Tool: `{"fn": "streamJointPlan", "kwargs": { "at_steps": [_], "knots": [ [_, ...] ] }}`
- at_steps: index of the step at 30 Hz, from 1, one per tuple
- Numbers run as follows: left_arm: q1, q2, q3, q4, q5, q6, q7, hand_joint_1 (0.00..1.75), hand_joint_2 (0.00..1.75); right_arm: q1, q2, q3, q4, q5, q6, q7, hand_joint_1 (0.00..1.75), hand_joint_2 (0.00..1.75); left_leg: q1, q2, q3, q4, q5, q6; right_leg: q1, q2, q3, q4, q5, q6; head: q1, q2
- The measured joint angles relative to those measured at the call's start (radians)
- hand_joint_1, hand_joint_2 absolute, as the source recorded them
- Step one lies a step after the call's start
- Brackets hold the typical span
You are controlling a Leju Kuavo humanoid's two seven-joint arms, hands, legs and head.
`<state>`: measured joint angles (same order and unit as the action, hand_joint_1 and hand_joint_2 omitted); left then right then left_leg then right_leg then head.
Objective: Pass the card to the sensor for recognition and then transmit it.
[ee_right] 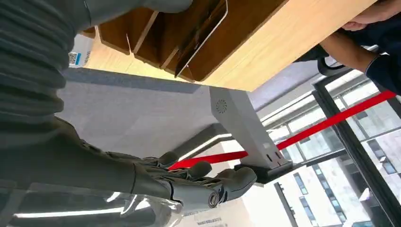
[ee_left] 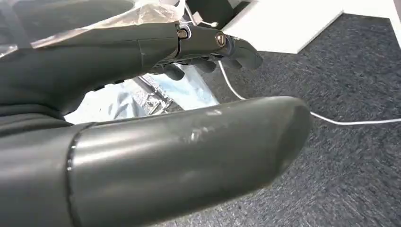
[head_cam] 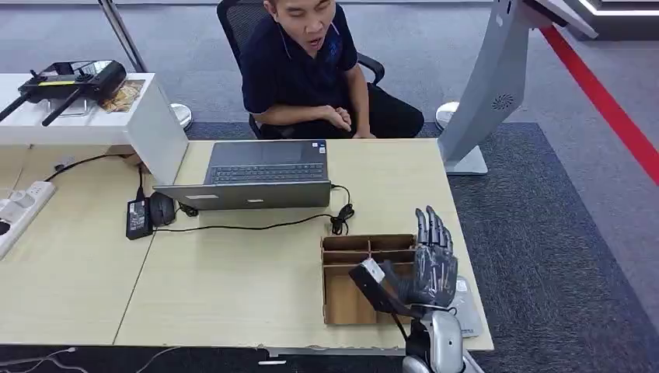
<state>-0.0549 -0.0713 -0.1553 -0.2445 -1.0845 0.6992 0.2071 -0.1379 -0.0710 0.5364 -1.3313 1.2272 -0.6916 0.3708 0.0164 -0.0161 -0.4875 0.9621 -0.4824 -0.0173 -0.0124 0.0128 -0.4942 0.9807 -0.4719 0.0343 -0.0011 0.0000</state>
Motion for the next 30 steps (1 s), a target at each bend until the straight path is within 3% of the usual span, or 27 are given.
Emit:
{"fn": "streamJointPlan", "kwargs": {
  "at_steps": [30],
  "knots": [
    [0.000,0.000,0.000,0.000,0.003,0.000,0.002,0.00,0.00,0.003,0.058,-0.028,0.029,-0.001,0.000,-0.061,0.00,1.75,0.000,0.000,0.000,0.000,0.000,0.000,0.000,0.000,0.000,0.000,0.000,0.000,0.000,0.000]
  ]
}}
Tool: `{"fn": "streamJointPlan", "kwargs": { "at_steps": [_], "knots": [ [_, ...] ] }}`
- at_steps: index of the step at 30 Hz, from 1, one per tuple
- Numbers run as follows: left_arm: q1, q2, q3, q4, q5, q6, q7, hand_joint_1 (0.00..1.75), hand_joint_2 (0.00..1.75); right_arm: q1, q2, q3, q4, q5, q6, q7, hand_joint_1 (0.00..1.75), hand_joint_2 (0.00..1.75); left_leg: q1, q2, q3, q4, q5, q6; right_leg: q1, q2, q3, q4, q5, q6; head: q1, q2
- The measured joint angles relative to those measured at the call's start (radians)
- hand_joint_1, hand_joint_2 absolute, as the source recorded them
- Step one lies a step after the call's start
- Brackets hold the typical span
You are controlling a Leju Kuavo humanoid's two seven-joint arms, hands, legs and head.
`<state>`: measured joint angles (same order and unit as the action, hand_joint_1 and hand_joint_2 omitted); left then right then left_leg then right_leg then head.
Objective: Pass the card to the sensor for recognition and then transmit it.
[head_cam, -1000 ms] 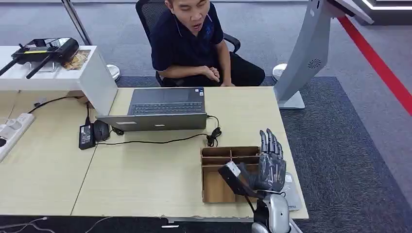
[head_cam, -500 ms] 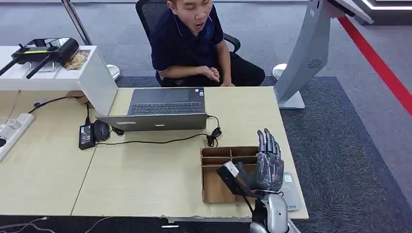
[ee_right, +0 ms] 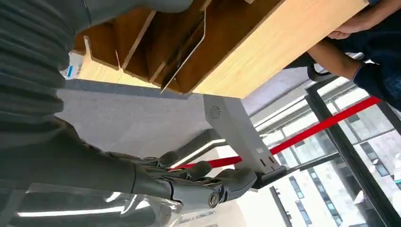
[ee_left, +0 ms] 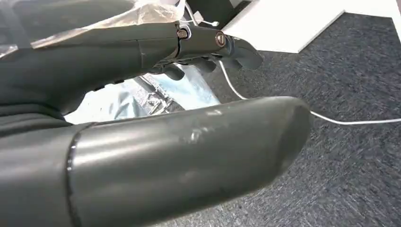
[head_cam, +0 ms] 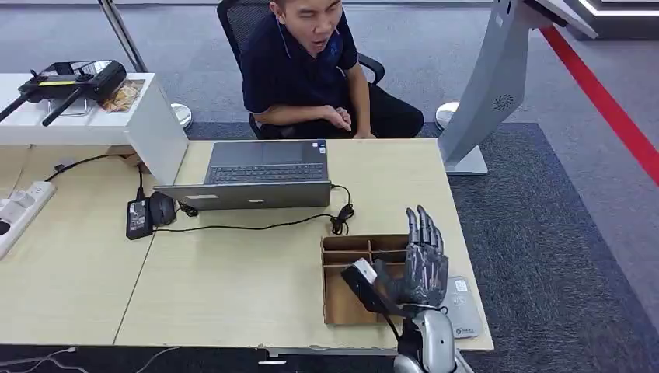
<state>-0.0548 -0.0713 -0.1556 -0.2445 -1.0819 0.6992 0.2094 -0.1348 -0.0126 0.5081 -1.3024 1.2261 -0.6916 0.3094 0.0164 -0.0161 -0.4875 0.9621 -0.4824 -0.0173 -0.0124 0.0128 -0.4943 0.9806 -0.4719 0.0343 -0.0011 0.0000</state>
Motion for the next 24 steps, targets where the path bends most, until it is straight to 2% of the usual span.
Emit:
{"fn": "streamJointPlan", "kwargs": {
  "at_steps": [7,24],
  "knots": [
    [0.000,0.000,0.000,0.000,0.000,0.000,0.000,0.00,0.00,0.001,0.002,-0.008,0.000,0.005,0.000,0.002,0.00,1.75,0.000,0.000,0.000,0.000,0.000,0.000,0.000,0.000,0.000,0.000,0.000,0.000,0.000,0.000],
    [0.000,0.000,0.000,0.000,-0.004,0.000,0.000,0.00,0.00,0.005,-0.013,-0.028,0.000,0.069,0.000,0.060,0.00,1.75,0.000,0.000,0.000,0.000,0.000,0.000,0.000,0.000,0.000,0.000,0.000,0.000,0.000,0.000]
  ]
}}
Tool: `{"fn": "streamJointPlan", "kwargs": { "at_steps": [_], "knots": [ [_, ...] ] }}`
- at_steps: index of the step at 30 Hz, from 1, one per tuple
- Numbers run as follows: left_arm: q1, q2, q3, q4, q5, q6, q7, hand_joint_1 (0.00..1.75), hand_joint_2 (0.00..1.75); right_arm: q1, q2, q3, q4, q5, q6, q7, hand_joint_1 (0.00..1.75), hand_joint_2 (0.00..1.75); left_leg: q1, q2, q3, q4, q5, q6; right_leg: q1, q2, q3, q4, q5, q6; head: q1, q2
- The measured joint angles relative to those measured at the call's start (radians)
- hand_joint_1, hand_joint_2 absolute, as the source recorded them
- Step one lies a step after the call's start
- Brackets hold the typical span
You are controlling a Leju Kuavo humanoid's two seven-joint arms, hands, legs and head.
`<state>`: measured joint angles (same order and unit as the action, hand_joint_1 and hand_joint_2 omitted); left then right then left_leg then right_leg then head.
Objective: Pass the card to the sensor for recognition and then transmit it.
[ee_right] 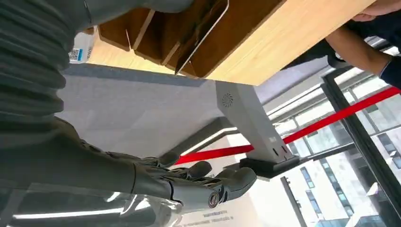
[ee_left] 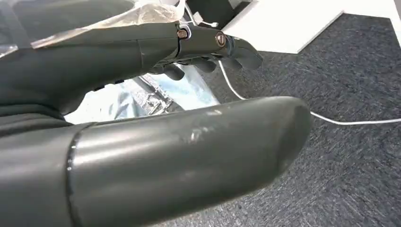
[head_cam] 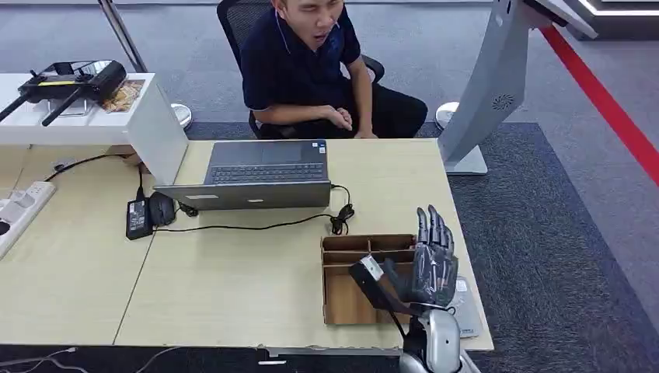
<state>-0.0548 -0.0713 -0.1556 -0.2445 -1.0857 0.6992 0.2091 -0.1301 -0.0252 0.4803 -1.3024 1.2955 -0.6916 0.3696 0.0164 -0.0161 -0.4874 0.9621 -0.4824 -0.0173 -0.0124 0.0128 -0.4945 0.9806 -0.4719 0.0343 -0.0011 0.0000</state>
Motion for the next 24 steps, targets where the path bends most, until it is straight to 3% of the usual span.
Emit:
{"fn": "streamJointPlan", "kwargs": {
  "at_steps": [24],
  "knots": [
    [0.000,0.000,0.000,0.000,-0.002,0.000,0.000,0.00,0.00,0.009,-0.032,-0.004,-0.002,0.006,0.000,0.036,0.00,1.75,0.000,0.000,0.000,0.000,0.000,0.000,0.000,0.000,0.000,0.000,0.000,0.000,0.000,0.000]
  ]
}}
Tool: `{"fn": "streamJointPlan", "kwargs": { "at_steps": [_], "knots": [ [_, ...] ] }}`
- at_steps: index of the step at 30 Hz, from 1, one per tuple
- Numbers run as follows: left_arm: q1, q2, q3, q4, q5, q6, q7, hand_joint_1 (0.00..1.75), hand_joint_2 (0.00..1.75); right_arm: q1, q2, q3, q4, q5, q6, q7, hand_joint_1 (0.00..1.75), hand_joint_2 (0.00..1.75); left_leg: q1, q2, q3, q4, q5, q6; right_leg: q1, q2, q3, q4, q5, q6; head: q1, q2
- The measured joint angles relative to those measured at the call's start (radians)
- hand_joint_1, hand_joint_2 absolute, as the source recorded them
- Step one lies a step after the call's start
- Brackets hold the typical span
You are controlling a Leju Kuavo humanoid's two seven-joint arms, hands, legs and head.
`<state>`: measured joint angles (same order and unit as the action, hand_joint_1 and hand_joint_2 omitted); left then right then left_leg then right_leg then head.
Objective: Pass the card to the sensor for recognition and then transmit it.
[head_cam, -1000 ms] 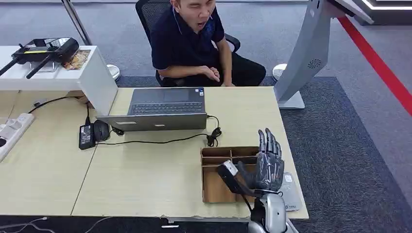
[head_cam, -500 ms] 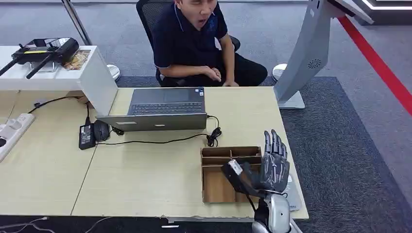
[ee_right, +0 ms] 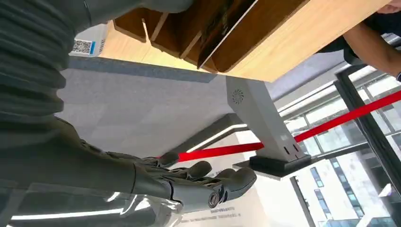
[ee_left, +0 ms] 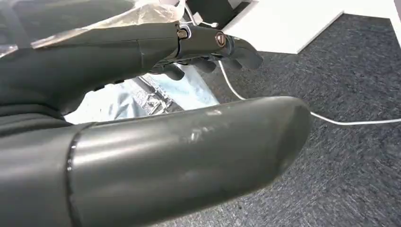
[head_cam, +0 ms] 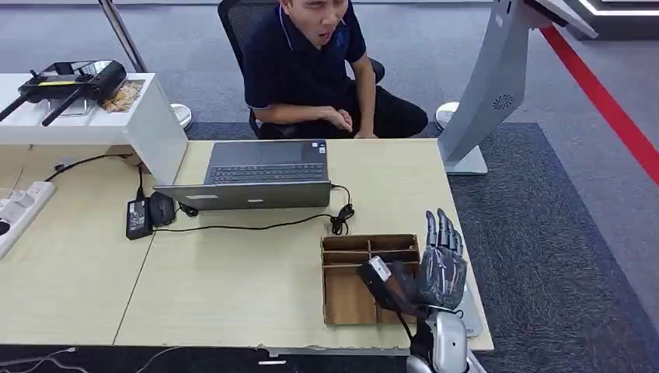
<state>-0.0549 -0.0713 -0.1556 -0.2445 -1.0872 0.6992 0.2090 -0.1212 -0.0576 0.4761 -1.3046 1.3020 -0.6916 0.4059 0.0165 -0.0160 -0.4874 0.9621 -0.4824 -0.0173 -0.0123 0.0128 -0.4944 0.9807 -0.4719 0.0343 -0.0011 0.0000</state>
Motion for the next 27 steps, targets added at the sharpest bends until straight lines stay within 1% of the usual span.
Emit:
{"fn": "streamJointPlan", "kwargs": {
  "at_steps": [27],
  "knots": [
    [0.000,0.000,0.000,0.000,0.001,0.000,-0.001,0.00,0.00,0.001,0.003,0.000,-0.019,0.000,0.000,-0.032,0.00,1.75,0.000,0.000,0.000,0.000,0.000,0.000,0.000,0.000,0.000,0.000,0.000,0.000,0.000,0.000]
  ]
}}
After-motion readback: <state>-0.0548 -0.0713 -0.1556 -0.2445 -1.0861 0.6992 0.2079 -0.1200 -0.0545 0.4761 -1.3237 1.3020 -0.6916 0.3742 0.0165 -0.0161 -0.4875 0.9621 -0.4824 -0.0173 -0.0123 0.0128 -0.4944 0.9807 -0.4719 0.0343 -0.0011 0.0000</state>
